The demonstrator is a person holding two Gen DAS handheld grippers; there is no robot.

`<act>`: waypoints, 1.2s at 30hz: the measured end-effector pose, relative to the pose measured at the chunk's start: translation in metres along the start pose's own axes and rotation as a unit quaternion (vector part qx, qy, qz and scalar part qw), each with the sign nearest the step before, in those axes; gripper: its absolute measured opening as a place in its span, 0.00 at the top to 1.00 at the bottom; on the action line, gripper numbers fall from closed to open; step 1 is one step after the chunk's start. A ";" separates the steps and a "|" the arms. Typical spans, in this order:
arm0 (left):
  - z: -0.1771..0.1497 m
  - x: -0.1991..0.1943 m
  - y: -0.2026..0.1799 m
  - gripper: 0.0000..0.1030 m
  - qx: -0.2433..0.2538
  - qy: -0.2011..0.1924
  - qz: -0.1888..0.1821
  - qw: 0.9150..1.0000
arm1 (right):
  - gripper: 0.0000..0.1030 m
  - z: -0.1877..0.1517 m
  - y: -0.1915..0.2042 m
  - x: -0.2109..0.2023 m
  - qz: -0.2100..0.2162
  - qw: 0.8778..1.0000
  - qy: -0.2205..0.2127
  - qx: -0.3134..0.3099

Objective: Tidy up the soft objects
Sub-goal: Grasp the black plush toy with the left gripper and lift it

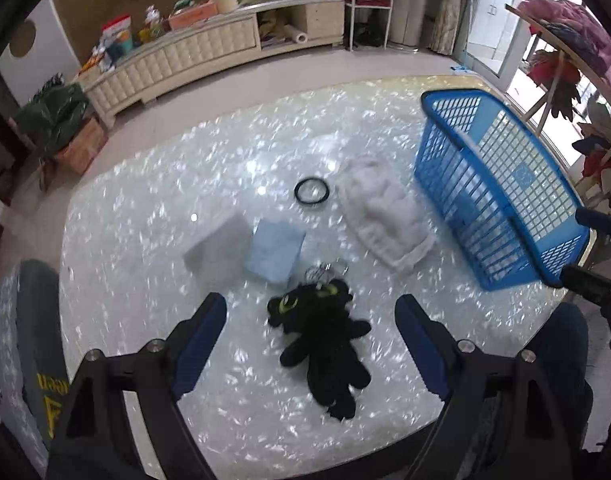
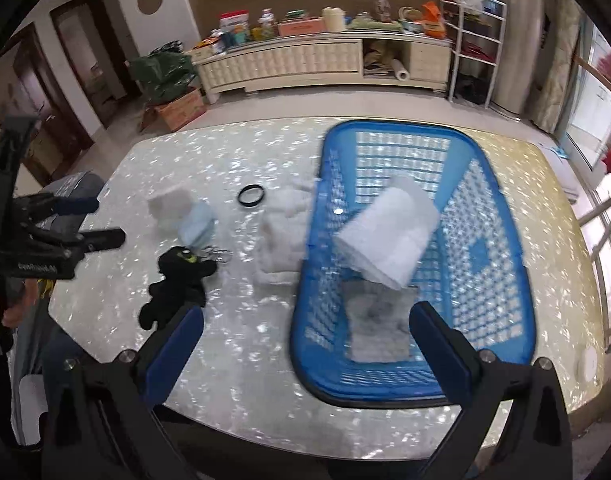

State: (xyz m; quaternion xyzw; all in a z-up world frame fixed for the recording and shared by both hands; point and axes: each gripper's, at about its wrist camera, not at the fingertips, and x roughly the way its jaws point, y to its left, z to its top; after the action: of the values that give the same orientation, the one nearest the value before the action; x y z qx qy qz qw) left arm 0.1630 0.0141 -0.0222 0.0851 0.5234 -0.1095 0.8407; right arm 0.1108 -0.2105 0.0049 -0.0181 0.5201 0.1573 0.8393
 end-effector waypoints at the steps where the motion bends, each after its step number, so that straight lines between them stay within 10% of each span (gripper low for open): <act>1: -0.006 0.003 0.004 0.18 -0.007 0.005 -0.002 1.000 | 0.00 0.002 0.004 0.002 0.000 1.000 0.002 -0.003; 36: -0.057 0.157 0.002 0.35 -0.074 0.124 -0.028 0.989 | 0.00 0.022 0.022 0.041 -0.010 0.998 0.037 -0.047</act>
State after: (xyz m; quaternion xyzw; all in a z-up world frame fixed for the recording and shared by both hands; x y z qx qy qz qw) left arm 0.1813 0.0161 -0.1884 0.0209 0.6327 -0.0824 0.7698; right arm 0.1405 -0.1757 -0.0182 -0.0685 0.5428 0.1725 0.8191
